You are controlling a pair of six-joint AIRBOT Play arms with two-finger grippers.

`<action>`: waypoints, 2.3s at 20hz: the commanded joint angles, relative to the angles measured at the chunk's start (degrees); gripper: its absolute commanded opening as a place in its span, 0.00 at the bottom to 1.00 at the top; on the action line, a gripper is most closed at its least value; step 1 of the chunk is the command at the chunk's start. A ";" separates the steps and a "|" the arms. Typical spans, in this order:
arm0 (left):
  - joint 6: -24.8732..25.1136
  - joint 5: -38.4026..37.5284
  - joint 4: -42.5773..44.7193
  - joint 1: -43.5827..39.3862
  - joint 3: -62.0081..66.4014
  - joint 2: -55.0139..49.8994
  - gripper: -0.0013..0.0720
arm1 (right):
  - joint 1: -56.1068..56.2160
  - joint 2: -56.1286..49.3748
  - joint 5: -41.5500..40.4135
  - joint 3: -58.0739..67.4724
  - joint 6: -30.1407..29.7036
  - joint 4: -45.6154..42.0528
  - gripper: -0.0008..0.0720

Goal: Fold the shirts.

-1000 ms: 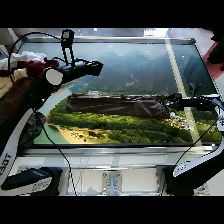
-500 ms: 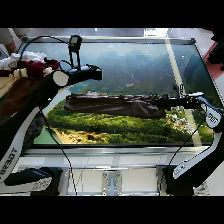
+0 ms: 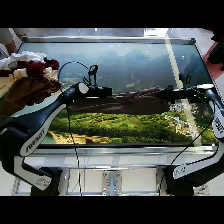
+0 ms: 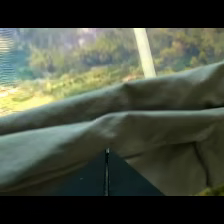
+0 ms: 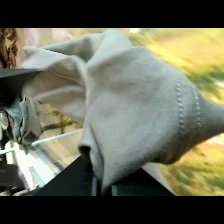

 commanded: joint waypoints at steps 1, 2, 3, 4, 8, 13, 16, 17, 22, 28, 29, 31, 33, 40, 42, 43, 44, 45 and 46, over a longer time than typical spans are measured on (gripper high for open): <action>-0.48 -0.42 -2.82 -0.85 0.07 -2.97 0.03 | 2.54 7.98 -3.87 0.04 2.08 -1.40 0.05; 0.00 -0.42 -3.28 -1.07 0.13 -3.15 0.03 | 4.20 9.86 -5.49 0.04 2.75 -2.60 0.05; 0.48 -0.90 -3.52 -1.22 0.55 -3.52 0.03 | 6.16 11.41 -7.04 0.04 4.04 -4.20 0.05; 1.51 -1.79 -4.13 -1.53 1.42 -4.13 0.03 | 8.57 12.76 -8.44 0.04 5.20 -6.23 0.05; 2.51 -1.16 -3.93 -3.37 6.19 -7.76 0.03 | 17.86 14.34 -9.86 0.04 10.10 -12.94 0.05; 2.27 -4.76 -0.52 -3.52 8.94 -12.09 0.03 | 24.68 14.40 -10.80 6.12 14.25 -14.49 0.05; 2.29 -4.94 -0.59 -3.17 10.73 -12.02 0.03 | 26.60 14.40 -10.64 13.27 17.29 -16.35 0.05; 2.32 -5.16 -0.87 -2.75 12.33 -11.61 0.03 | 27.10 14.38 -10.40 15.19 17.94 -16.94 0.05; 2.95 -8.85 5.49 3.10 22.75 -2.95 0.03 | 30.21 14.36 -10.43 18.64 22.69 -19.19 0.05; 3.04 -13.55 11.72 14.34 24.76 11.91 0.03 | 40.52 9.86 -18.93 18.67 27.63 -19.52 0.05; 3.43 -13.92 12.28 15.89 24.76 13.60 0.03 | 42.99 8.00 -21.42 18.99 28.02 -19.50 0.05; 3.58 -14.10 14.84 17.97 24.76 15.87 0.03 | 47.74 3.13 -26.67 21.09 29.22 -19.50 0.05; 3.58 -15.78 16.22 19.32 24.76 16.92 0.03 | 51.47 -3.08 -30.93 24.52 30.95 -19.45 0.05; 4.02 -20.24 20.79 20.15 24.74 16.98 0.03 | 57.40 -18.56 -48.26 31.76 25.42 -3.43 0.30; 4.02 -20.26 21.38 20.15 24.74 16.98 0.03 | 56.83 -18.60 -52.19 32.02 24.22 -0.74 0.73; 4.02 -20.46 21.59 20.15 24.74 16.98 0.03 | 55.60 -18.58 -50.82 32.83 24.15 -1.57 0.73; 4.02 -21.11 21.94 20.15 24.74 16.98 0.03 | 53.68 -18.34 -46.77 33.77 24.15 -3.80 0.72; 4.02 -21.99 22.77 20.15 24.74 16.98 0.03 | 51.34 -17.94 -41.44 34.75 24.20 -6.91 0.72; 4.02 -22.84 23.87 20.15 24.74 16.98 0.03 | 48.37 -17.22 -35.52 35.32 24.39 -10.64 0.72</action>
